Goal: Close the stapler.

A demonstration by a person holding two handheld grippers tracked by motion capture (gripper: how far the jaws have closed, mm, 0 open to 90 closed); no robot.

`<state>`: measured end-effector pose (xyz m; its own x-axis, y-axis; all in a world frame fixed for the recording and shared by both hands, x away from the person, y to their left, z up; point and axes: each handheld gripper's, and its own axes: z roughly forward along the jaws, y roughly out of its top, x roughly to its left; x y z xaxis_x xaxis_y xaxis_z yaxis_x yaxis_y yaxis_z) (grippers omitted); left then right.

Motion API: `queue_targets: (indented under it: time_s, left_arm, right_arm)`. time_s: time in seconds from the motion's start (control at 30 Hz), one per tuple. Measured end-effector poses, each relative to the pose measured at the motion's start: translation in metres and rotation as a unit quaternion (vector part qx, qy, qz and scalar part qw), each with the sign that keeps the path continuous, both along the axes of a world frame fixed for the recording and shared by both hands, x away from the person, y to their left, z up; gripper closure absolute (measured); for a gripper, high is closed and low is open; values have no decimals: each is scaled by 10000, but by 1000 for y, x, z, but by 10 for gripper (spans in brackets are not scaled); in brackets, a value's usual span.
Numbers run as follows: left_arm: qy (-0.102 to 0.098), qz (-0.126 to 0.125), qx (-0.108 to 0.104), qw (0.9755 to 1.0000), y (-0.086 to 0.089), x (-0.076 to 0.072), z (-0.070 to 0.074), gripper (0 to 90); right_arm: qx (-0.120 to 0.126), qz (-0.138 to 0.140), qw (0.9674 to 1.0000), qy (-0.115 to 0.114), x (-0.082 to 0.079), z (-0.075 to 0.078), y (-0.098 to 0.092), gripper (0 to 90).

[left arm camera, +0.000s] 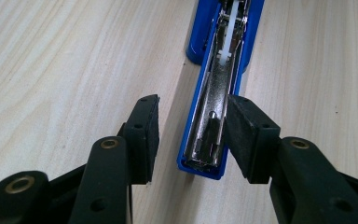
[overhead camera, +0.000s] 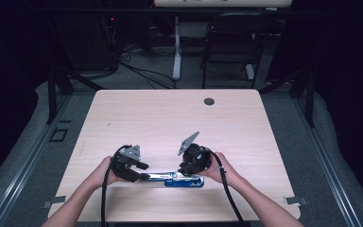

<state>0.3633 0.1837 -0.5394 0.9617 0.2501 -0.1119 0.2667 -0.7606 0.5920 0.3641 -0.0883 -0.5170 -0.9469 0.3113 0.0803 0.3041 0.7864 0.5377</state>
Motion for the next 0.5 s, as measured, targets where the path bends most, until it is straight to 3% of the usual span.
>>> queue_targets:
  time_s: [0.17, 0.27, 0.5]
  left_arm:
    - [-28, 12, 60, 10000, 1, 0, 1, 551]
    - [4, 14, -11, 10000, 2, 0, 0, 550]
    - [9, 28, 25, 10000, 5, 1, 1, 542]
  right_arm:
    - [74, 125, 9999, -34, -5, -3, 16, 826]
    - [110, 163, 9998, -19, -7, -8, 24, 845]
    - [172, 129, 9998, 38, -7, -18, 28, 857]
